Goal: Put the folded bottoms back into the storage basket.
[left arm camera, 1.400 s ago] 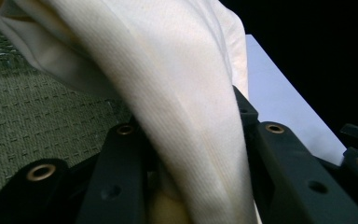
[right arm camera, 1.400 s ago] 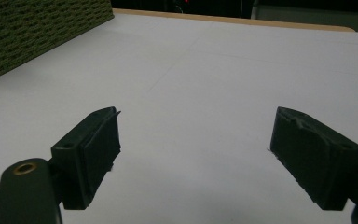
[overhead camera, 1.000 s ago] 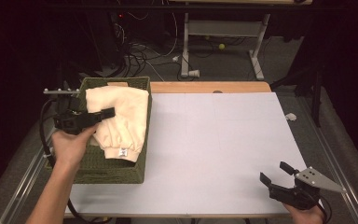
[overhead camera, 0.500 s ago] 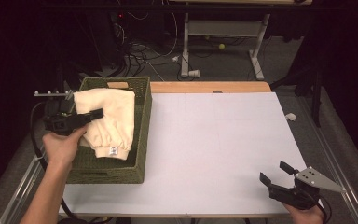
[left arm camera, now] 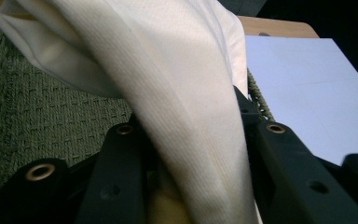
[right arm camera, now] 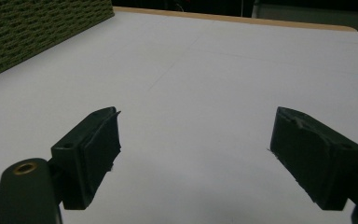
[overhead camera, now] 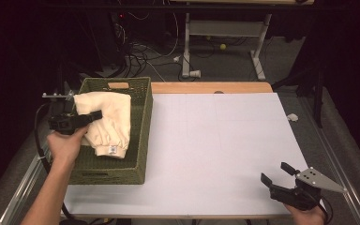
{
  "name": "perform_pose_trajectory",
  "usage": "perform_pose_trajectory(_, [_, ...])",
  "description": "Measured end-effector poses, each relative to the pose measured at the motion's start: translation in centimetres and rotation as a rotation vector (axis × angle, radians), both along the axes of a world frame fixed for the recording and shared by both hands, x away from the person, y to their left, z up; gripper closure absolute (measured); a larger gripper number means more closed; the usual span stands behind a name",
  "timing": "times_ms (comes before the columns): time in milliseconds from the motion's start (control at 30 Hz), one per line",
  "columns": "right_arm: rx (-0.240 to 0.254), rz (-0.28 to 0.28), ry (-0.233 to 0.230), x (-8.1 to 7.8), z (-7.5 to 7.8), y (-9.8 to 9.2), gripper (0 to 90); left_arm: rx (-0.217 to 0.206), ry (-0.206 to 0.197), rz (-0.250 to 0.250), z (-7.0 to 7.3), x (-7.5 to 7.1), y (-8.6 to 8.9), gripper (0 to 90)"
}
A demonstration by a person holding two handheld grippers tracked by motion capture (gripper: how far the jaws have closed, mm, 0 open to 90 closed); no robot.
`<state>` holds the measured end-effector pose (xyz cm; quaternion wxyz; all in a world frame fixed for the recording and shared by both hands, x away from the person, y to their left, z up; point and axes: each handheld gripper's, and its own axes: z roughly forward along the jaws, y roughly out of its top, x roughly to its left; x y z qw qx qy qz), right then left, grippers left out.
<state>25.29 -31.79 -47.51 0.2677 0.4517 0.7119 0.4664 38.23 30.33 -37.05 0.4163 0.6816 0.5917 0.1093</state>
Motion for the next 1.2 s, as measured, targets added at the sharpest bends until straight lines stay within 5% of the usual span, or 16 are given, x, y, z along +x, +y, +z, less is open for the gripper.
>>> perform_pose_trajectory(333, [0.002, 0.0, 0.003, 0.0, 0.0, -0.1, 16.5, 0.081, 0.014, 0.009, -1.9, 2.6, -1.2, 63.0])
perform_pose_trajectory(967, [-0.002, -0.001, 0.002, 0.0, 0.0, -0.1, 16.5, 0.021, 0.089, 0.022, -5.3, 6.5, -2.7, 62.7])
perform_pose_trajectory(1200, [-0.006, 0.001, 0.004, 0.0, 0.0, 0.0, 16.5, 0.053, 0.138, 0.031, -6.6, 7.2, -2.8, 62.0])
